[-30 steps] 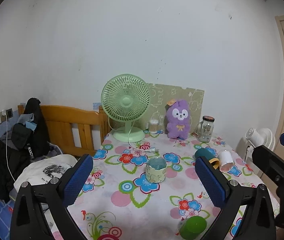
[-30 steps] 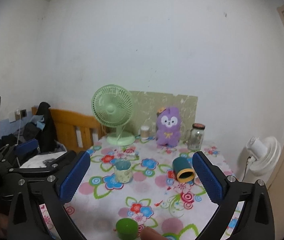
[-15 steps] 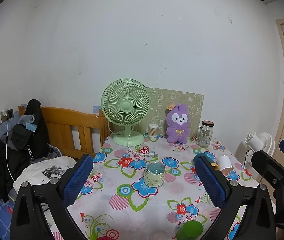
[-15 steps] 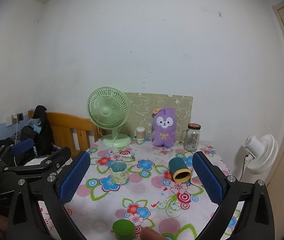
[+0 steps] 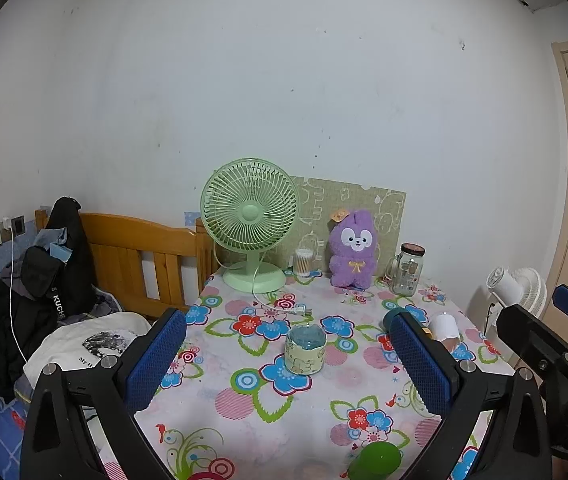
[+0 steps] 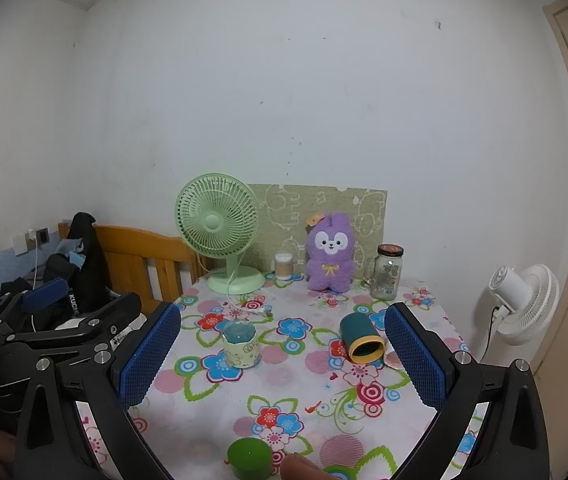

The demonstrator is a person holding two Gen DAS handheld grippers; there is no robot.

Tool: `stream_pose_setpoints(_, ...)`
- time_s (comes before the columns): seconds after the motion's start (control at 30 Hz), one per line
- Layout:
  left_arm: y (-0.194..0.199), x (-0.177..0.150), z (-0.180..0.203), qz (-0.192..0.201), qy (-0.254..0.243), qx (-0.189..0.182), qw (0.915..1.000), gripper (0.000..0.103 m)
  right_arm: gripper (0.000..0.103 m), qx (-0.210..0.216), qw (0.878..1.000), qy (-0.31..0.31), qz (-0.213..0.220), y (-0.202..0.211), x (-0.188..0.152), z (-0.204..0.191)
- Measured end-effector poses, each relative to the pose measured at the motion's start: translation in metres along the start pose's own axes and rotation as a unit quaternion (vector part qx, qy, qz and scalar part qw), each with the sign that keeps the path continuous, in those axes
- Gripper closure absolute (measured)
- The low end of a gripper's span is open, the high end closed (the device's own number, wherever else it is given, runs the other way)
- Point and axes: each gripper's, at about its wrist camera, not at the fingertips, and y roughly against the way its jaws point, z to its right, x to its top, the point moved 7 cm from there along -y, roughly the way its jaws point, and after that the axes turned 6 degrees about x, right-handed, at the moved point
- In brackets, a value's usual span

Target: Flip cup upside down

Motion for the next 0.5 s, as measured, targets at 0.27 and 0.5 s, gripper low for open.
stream_pose_setpoints(0.27, 0.0004, 0.0015, -0.0008, 0.003, 0.002, 0.001, 1.0000, 0.000, 0.000, 0.003, 1.000, -0.001, 0.002, 0.0019, 0.0017, -0.0008)
stream_pose_setpoints(0.5, 0.0034, 0.0021, 0.0008, 0.009, 0.001, 0.000, 1.0000, 0.000, 0.000, 0.002, 1.000, -0.001, 0.001, 0.0015, 0.0017, -0.0011)
